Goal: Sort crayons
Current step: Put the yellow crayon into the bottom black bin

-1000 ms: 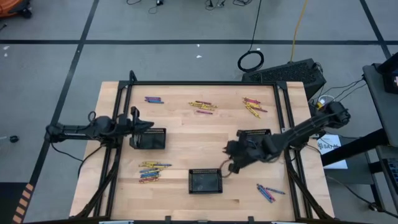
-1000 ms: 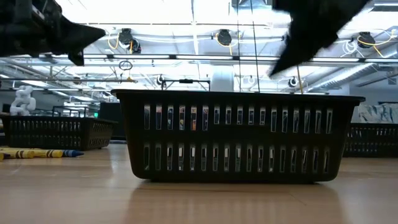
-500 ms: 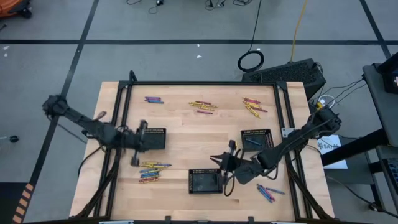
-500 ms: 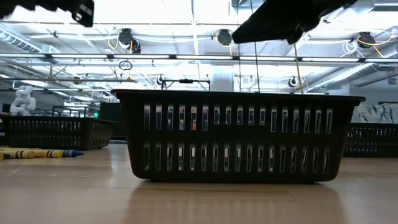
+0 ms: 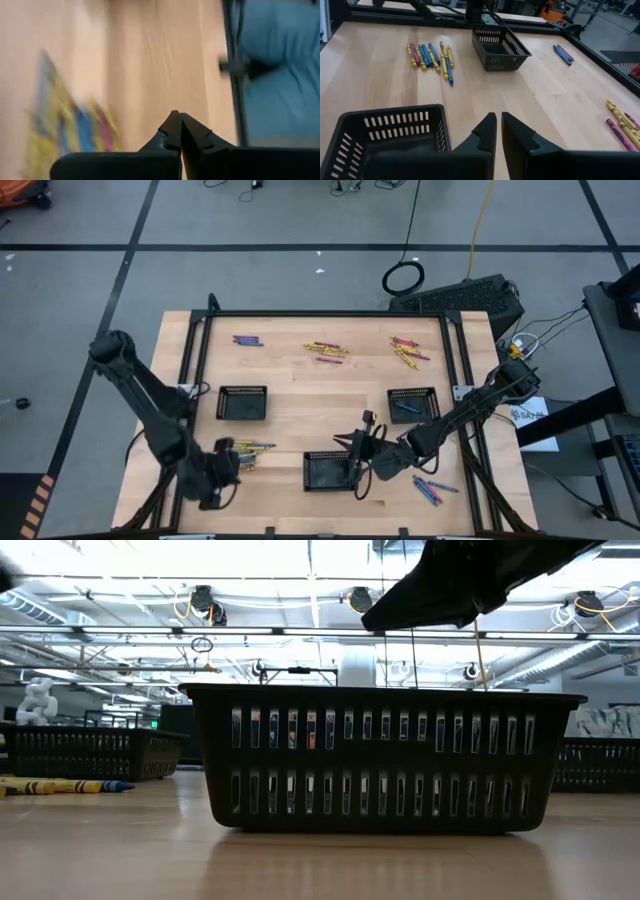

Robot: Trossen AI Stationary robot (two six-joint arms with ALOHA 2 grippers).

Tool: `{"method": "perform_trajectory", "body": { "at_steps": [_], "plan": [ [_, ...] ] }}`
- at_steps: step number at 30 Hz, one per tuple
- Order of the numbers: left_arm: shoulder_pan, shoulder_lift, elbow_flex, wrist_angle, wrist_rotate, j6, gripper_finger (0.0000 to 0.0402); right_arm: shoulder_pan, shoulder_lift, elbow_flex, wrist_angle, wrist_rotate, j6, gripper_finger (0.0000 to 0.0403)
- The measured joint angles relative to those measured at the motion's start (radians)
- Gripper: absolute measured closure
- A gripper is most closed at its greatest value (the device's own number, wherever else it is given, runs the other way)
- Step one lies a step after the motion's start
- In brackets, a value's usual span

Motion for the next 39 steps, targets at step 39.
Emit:
{"method": "perform_trajectory", "body": {
  "at_steps": [39],
  "plan": [
    [-0.275, 0.281, -0.069, -0.016, -0.262, -0.254, 0.0267, -0.002, -0.001, 0.000, 0.133, -0.001, -0.059, 0.0390]
  ]
}}
